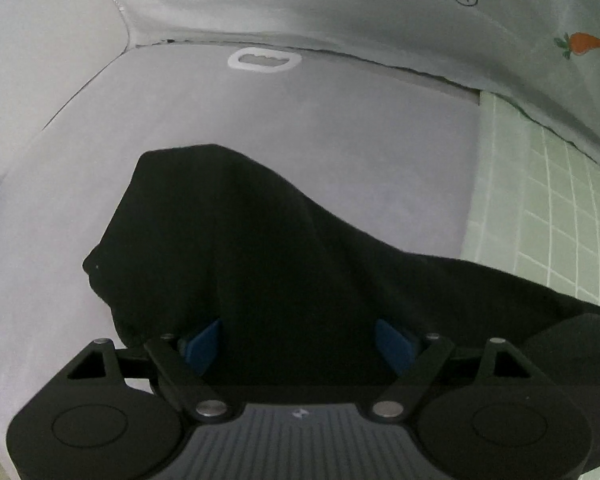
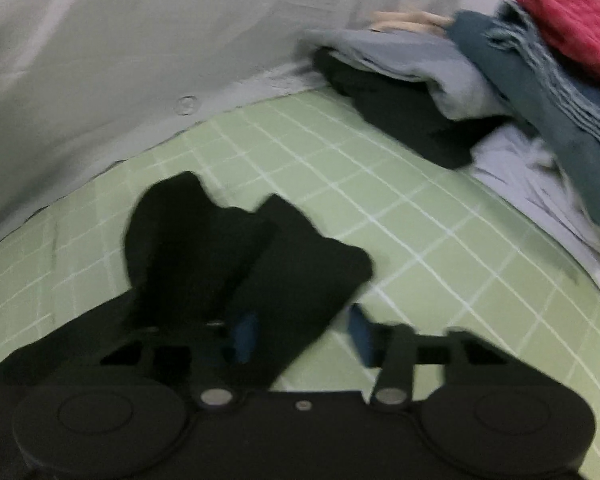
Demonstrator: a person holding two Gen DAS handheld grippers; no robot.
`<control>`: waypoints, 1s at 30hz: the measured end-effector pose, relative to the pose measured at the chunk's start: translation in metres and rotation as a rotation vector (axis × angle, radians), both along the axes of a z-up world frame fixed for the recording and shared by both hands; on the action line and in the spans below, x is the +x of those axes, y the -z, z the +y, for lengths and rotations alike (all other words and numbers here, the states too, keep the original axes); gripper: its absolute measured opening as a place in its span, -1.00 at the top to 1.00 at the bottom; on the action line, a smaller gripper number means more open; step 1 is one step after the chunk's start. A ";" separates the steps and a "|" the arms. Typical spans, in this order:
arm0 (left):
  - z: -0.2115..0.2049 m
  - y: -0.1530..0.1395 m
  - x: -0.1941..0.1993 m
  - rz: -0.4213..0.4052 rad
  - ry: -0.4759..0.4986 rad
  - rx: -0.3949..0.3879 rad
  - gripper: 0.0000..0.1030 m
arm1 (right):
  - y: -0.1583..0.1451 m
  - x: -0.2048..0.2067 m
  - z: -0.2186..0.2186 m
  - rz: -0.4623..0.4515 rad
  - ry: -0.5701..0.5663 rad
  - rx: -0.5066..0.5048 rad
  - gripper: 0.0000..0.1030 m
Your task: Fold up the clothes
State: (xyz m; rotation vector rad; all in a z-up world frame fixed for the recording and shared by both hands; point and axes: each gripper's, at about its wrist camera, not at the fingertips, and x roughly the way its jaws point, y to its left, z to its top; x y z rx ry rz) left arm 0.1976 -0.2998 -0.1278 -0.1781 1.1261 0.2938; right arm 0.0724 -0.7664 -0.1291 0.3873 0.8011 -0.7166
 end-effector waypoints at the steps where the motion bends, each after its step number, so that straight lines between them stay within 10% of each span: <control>1: -0.001 0.000 0.001 0.001 0.007 0.007 -0.67 | -0.002 -0.001 0.001 0.004 -0.014 -0.002 0.87; 11: 0.002 0.013 -0.015 0.067 0.008 -0.035 -0.71 | -0.011 -0.092 0.007 0.153 0.058 -0.032 0.82; 14: -0.010 0.015 -0.015 0.090 0.045 0.011 -0.71 | -0.014 -0.106 0.011 0.135 0.100 -0.075 0.22; 22: -0.016 0.016 -0.006 0.116 0.100 0.060 -0.75 | -0.026 -0.096 -0.002 -0.058 0.101 -0.074 0.34; 30: -0.013 0.016 -0.009 0.127 0.092 0.050 -0.78 | -0.005 -0.067 -0.017 -0.016 0.078 0.017 0.50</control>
